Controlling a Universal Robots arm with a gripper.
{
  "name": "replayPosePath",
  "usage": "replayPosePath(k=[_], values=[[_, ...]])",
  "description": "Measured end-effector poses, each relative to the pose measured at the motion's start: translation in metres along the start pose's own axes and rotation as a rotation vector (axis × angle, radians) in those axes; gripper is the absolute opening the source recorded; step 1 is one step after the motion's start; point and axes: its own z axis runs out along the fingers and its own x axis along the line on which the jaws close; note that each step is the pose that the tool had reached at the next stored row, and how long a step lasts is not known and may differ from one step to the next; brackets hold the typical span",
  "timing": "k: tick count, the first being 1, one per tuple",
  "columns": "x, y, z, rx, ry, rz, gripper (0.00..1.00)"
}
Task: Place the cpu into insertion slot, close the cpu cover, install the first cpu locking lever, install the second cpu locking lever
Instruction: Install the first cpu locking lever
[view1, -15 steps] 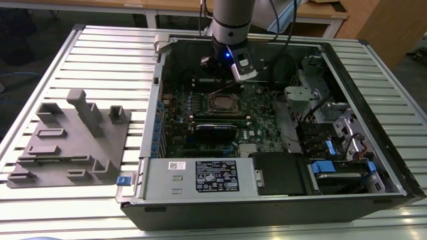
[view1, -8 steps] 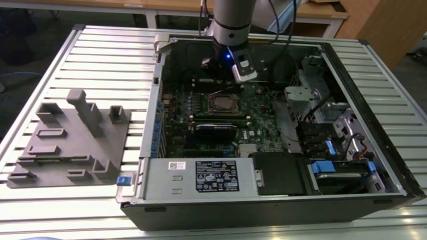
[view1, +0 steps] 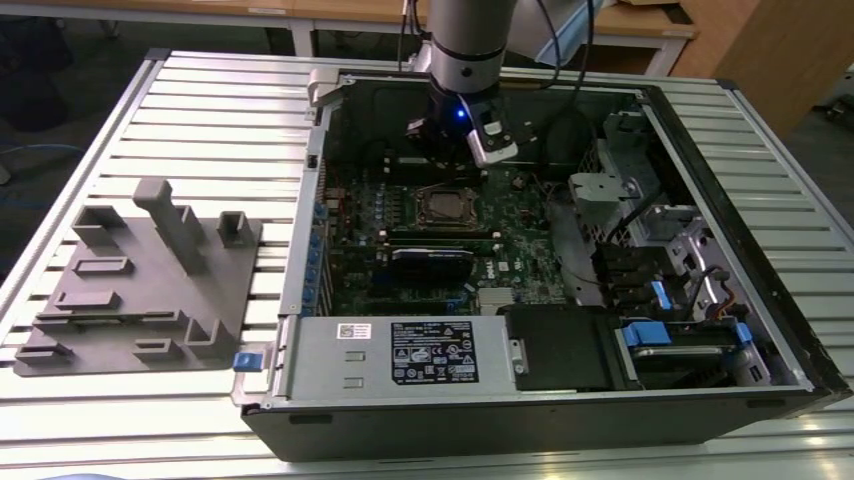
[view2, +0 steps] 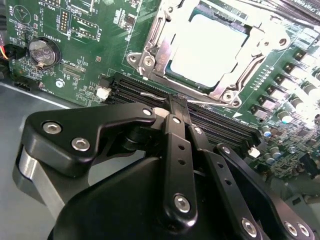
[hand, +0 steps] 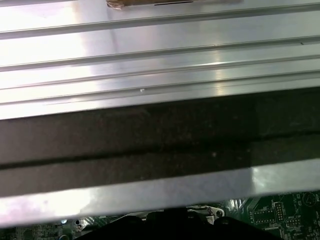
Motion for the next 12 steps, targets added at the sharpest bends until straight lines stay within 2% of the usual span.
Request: replayPosePath(k=[2, 4, 9, 12], values=[[0.0001, 0.0014, 0.0007, 0.0006, -0.0002, 0.0, 0.11], [0.0, 0.0021, 0.0013, 0.0043, -0.0009, 0.002, 0.11], [-0.0003, 0.0024, 0.0031, 0.0093, -0.0094, 0.062, 0.11], [-0.0004, 0.0024, 0.0031, 0.0095, -0.0097, 0.064, 0.11]])
